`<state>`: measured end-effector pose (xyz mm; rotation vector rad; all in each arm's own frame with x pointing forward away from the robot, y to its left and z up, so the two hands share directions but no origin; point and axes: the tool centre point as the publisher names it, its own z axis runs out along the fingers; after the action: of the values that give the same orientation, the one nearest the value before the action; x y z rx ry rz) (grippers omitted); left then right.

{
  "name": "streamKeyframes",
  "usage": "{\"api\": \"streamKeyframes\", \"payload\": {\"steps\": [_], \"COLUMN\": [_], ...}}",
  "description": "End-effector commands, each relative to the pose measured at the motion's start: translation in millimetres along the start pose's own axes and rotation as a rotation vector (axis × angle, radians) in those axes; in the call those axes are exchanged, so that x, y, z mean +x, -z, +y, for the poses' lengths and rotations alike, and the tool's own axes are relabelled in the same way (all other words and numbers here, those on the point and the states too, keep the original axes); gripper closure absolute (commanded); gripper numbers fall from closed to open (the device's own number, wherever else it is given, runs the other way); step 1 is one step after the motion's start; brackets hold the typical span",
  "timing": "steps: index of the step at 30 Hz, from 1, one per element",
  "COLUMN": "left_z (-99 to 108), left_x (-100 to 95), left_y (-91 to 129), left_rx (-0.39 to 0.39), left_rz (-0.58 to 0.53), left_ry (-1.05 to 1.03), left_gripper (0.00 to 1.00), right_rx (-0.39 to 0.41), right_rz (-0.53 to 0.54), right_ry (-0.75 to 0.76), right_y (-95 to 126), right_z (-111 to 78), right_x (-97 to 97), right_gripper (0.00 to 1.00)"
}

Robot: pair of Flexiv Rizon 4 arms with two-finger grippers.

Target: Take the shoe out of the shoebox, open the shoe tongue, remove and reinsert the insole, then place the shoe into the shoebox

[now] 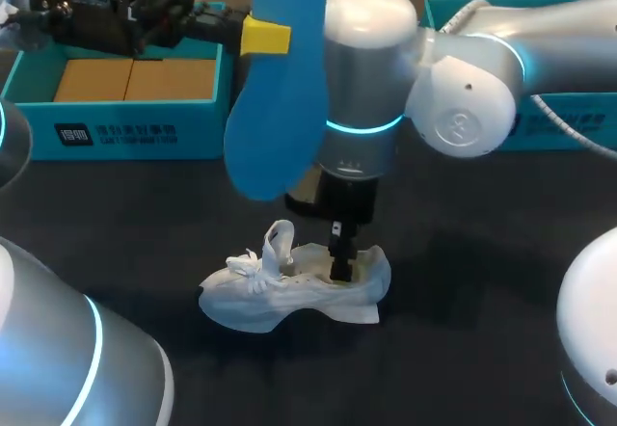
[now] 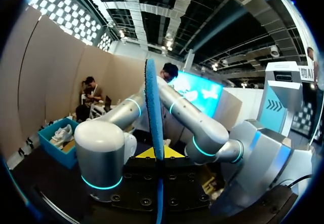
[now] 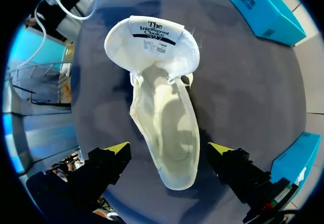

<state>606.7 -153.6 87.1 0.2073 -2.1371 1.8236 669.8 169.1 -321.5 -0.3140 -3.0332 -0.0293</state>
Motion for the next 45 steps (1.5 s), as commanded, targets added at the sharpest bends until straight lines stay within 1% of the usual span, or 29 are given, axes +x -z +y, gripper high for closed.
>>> {"api": "streamKeyframes", "payload": {"steps": [1, 7, 12, 18, 27, 32, 35, 44, 45], "left_z": [-0.6, 5.1, 8.1, 8.1, 8.1, 8.1, 8.1, 8.1, 8.1], "left_x": [6.9, 4.5, 3.4, 3.4, 3.4, 3.4, 3.4, 3.4, 3.4], "left_y": [8.0, 15.3, 15.8, 15.8, 15.8, 15.8, 15.8, 15.8, 15.8], "left_rx": [-0.002, -0.003, -0.012, -0.012, -0.012, -0.012, -0.012, -0.012, -0.012], "left_rz": [-0.027, -0.049, -0.049, -0.049, -0.049, -0.049, -0.049, -0.049, -0.049], "left_ry": [-0.002, 0.013, 0.018, 0.018, 0.018, 0.018, 0.018, 0.018, 0.018], "left_gripper": [1.00, 1.00, 1.00, 1.00, 1.00, 1.00, 1.00, 1.00, 1.00], "right_rx": [-0.006, -0.006, -0.015, -0.020, -0.018, -0.017, -0.029, -0.028, -0.031], "right_rz": [0.000, -0.007, -0.024, -0.036, -0.026, -0.017, -0.004, 0.063, 0.062], "right_ry": [0.008, 0.016, 0.015, 0.033, 0.060, 0.067, 0.067, 0.047, 0.048], "right_y": [-2.8, -2.2, -0.5, -0.6, -9.5, -18.8, -27.7, -58.4, -60.9], "right_z": [0.5, 3.1, 5.9, 13.5, 24.3, 28.4, 31.1, 37.4, 37.8], "right_x": [-1.6, -3.9, -9.3, -25.7, -47.9, -52.6, -53.4, -59.7, -60.2], "right_gripper": [0.00, 0.00, 0.00, 0.00, 0.00, 0.00, 0.00, 0.00, 0.03]}}
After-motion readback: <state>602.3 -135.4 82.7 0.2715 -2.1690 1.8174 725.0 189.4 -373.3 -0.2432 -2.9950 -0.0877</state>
